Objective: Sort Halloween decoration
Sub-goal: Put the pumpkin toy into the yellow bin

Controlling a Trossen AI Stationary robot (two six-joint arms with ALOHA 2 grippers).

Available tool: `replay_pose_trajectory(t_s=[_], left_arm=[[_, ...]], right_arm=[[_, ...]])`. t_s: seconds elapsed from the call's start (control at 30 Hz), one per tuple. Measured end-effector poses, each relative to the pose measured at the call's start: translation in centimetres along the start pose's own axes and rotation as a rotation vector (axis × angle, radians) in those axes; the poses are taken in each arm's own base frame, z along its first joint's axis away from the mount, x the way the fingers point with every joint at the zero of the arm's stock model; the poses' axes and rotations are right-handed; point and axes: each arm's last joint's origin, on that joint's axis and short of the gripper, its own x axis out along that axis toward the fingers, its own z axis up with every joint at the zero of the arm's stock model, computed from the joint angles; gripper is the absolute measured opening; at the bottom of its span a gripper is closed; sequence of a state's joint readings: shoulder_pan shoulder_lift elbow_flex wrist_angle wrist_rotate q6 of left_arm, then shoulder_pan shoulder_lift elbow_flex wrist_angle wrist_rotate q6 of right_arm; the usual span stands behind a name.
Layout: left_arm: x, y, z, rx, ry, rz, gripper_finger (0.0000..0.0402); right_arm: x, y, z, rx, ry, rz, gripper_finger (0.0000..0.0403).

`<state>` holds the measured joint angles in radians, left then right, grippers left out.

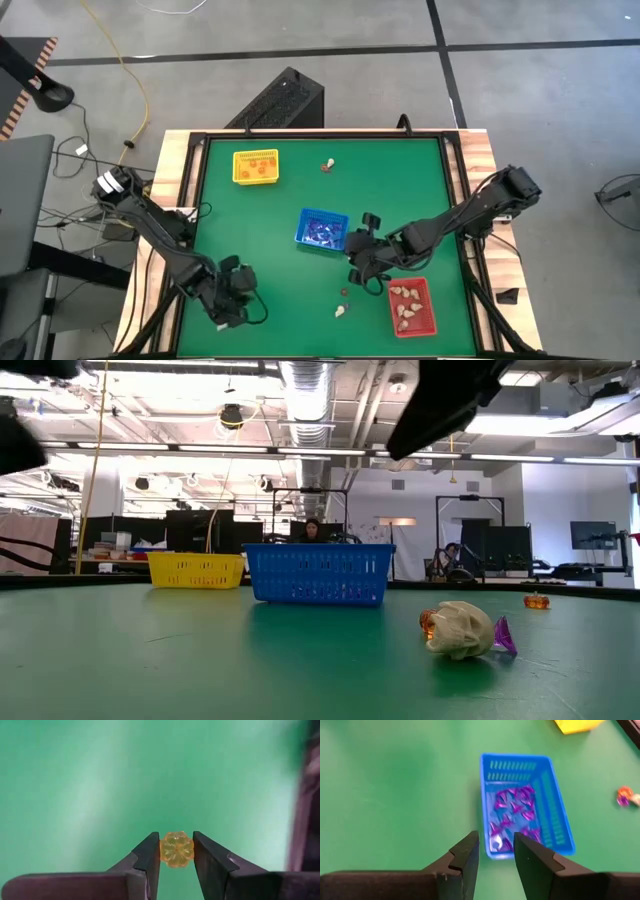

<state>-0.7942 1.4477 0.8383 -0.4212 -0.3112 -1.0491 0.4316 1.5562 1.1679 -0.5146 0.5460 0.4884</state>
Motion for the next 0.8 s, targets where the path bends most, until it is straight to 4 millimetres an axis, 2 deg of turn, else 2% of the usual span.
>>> replay_pose_trajectory(t_s=[0.13, 0.23, 0.3, 0.4, 0.47, 0.63, 0.8], left_arm=[[1.3, -1.0, 3.2, 0.142, -0.239, -0.089, 0.0090], [3.2, -1.2, 6.4, 0.265, -0.440, -0.134, 0.0089], [4.8, -1.0, 8.7, 0.314, -0.558, -0.224, 0.0089], [7.6, -0.1, 11.5, 0.386, -0.631, -0.408, 0.0089], [8.7, 0.8, 13.1, 0.384, -0.617, -0.419, 0.0089], [7.8, 3.5, 17.5, 0.354, -0.628, -0.281, 0.0089], [4.1, 7.5, 19.8, 0.331, -0.564, -0.028, 0.0089]], right_arm=[[-1.1, -0.6, -0.3, 0.052, 0.033, -0.018, 0.0152], [-2.5, -0.7, -0.7, 0.074, 0.030, -0.049, 0.0152], [-3.6, -0.6, -1.2, 0.073, 0.008, -0.100, 0.0152], [-5.5, -0.7, -1.9, 0.091, -0.063, -0.193, 0.0152], [-6.5, -0.8, -2.3, 0.104, -0.099, -0.232, 0.0152], [-7.6, -0.7, -3.2, 0.082, -0.113, -0.257, 0.0152], [-7.6, -1.0, -3.3, 0.055, -0.106, -0.291, 0.0152]])
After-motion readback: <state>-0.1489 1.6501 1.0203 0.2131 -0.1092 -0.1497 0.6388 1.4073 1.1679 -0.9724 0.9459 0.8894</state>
